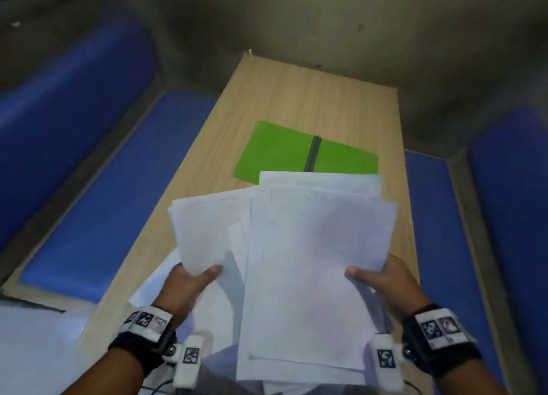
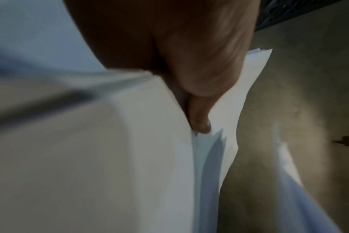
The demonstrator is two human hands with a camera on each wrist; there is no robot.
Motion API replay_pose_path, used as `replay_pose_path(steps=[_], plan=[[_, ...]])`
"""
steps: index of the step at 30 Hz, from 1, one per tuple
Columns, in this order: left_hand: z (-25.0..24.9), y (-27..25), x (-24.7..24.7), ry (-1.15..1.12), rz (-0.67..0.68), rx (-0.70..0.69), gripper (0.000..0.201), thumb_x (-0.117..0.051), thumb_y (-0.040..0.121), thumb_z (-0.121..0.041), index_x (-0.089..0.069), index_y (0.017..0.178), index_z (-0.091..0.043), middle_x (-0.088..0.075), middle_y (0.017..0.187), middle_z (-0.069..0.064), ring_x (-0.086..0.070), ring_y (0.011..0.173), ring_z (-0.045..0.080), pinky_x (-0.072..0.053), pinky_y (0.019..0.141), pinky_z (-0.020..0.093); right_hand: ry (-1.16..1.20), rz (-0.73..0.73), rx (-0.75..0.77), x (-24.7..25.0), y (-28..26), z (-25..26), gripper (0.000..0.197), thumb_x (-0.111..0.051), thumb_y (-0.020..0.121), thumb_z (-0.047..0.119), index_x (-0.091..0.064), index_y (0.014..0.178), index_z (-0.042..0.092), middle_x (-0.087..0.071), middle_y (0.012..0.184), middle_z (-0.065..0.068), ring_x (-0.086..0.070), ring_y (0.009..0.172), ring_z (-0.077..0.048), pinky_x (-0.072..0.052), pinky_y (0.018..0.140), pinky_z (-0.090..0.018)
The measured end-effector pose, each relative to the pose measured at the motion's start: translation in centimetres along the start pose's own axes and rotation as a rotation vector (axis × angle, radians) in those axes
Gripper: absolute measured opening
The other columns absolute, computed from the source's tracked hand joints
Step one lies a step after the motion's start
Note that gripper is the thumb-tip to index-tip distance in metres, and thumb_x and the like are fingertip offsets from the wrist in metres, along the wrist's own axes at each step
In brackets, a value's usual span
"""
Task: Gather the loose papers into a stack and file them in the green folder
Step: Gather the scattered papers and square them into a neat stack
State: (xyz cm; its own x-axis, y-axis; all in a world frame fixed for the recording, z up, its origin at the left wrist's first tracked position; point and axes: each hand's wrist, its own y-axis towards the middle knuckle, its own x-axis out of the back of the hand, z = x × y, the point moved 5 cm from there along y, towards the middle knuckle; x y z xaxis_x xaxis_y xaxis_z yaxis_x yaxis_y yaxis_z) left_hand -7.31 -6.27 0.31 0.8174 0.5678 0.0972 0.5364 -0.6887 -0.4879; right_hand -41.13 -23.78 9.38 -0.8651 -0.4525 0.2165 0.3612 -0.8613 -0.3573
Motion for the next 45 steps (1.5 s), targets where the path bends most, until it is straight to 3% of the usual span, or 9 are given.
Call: replay_pose_path(steps=[4, 8, 11, 14, 19, 22, 32, 41, 45], plan=[[-1.9, -1.9, -5.1, -0.072, 0.235, -0.023, 0.034, -0.068, 0.094, -0.016, -0.064, 0.127, -0.025, -0.076, 0.116, -0.003, -0.072, 0.107, 0.022, -0.059, 0.087, 0.044, 0.061, -0.033, -0.075, -3.8, -0.4, -4.3, 0.037, -0.069, 0.082, 0.000, -0.060, 0.112, 0.019, -0.070, 0.104, 0.008, -0.067, 0.093, 0.005, -0.053, 0.076, -0.013], [-1.9, -3.1, -6.8, -0.058, 0.308, 0.105, 0.027, -0.054, 0.097, -0.039, -0.078, 0.086, -0.034, -0.076, 0.082, -0.004, -0.071, 0.080, 0.017, -0.051, 0.076, 0.034, 0.141, -0.014, -0.267, -6.2, -1.4, -9.8, 0.045, -0.078, 0.075, 0.020, -0.060, 0.116, 0.024, -0.070, 0.113, 0.002, -0.065, 0.108, -0.021, -0.050, 0.096, -0.048], [-1.0, -3.5, -6.9, -0.162, 0.377, 0.265, 0.060, -0.030, 0.095, -0.068, -0.075, 0.111, -0.033, -0.077, 0.111, -0.003, -0.072, 0.106, 0.016, -0.049, 0.100, 0.041, 0.100, -0.167, -0.261, -6.4, -2.0, -10.7, 0.022, -0.073, 0.080, 0.014, -0.065, 0.099, 0.022, -0.072, 0.104, 0.004, -0.065, 0.105, -0.023, -0.050, 0.095, -0.041], [-3.3, -3.4, -7.0, -0.067, 0.454, 0.086, 0.051, -0.066, 0.086, -0.054, -0.063, 0.129, -0.027, -0.074, 0.122, -0.002, -0.067, 0.118, 0.022, -0.048, 0.105, 0.046, 0.083, -0.325, -0.078, -5.6, -2.4, -7.1, 0.031, -0.069, 0.083, 0.009, -0.056, 0.106, 0.025, -0.064, 0.108, 0.009, -0.060, 0.106, -0.016, -0.041, 0.097, -0.030], [-8.8, -2.6, -7.4, 0.116, 0.333, -0.302, 0.057, -0.093, 0.067, -0.018, -0.067, 0.118, -0.020, -0.078, 0.108, -0.005, -0.073, 0.100, 0.009, -0.060, 0.085, 0.031, 0.129, -0.276, 0.166, -4.1, -1.8, -3.2, 0.054, -0.079, 0.074, 0.037, -0.060, 0.121, 0.020, -0.069, 0.114, 0.007, -0.065, 0.104, -0.006, -0.052, 0.091, -0.027], [-8.9, -1.7, -7.4, 0.207, 0.310, -0.382, 0.060, -0.092, 0.058, -0.049, -0.073, 0.107, -0.020, -0.079, 0.101, 0.001, -0.075, 0.096, 0.018, -0.060, 0.082, 0.043, 0.031, -0.253, 0.173, -4.1, -1.0, -3.4, 0.074, -0.075, 0.055, 0.070, -0.066, 0.112, 0.023, -0.072, 0.105, 0.010, -0.065, 0.095, 0.000, -0.050, 0.080, -0.012], [-6.8, -0.8, -9.8, 0.057, 0.207, -0.247, 0.051, -0.092, 0.066, -0.029, -0.073, 0.114, -0.024, -0.079, 0.103, -0.009, -0.074, 0.096, 0.010, -0.059, 0.083, 0.032, 0.309, -0.325, 0.135, -5.3, 1.1, -3.1, 0.035, -0.077, 0.073, -0.001, -0.068, 0.106, 0.008, -0.074, 0.105, -0.006, -0.069, 0.098, -0.022, -0.057, 0.085, -0.036], [-7.1, -1.6, -9.0, -0.042, 0.188, -0.374, 0.071, -0.092, 0.049, -0.030, -0.068, 0.115, -0.022, -0.076, 0.105, 0.005, -0.072, 0.097, 0.021, -0.059, 0.079, 0.031, 0.356, -0.393, 0.300, -4.2, -0.7, -3.0, 0.041, -0.078, 0.073, 0.005, -0.058, 0.108, 0.013, -0.070, 0.102, -0.001, -0.067, 0.095, -0.012, -0.055, 0.080, -0.028], [-9.7, -3.2, -9.4, -0.121, 0.034, -0.526, 0.053, -0.078, 0.063, -0.045, -0.062, 0.111, -0.028, -0.065, 0.104, -0.001, -0.061, 0.094, 0.011, -0.051, 0.082, 0.020, 0.459, -0.565, 0.402, -3.6, -0.8, -0.6, 0.046, -0.067, 0.077, 0.049, -0.057, 0.092, 0.007, -0.062, 0.081, 0.001, -0.059, 0.076, -0.013, -0.049, 0.070, -0.027]])
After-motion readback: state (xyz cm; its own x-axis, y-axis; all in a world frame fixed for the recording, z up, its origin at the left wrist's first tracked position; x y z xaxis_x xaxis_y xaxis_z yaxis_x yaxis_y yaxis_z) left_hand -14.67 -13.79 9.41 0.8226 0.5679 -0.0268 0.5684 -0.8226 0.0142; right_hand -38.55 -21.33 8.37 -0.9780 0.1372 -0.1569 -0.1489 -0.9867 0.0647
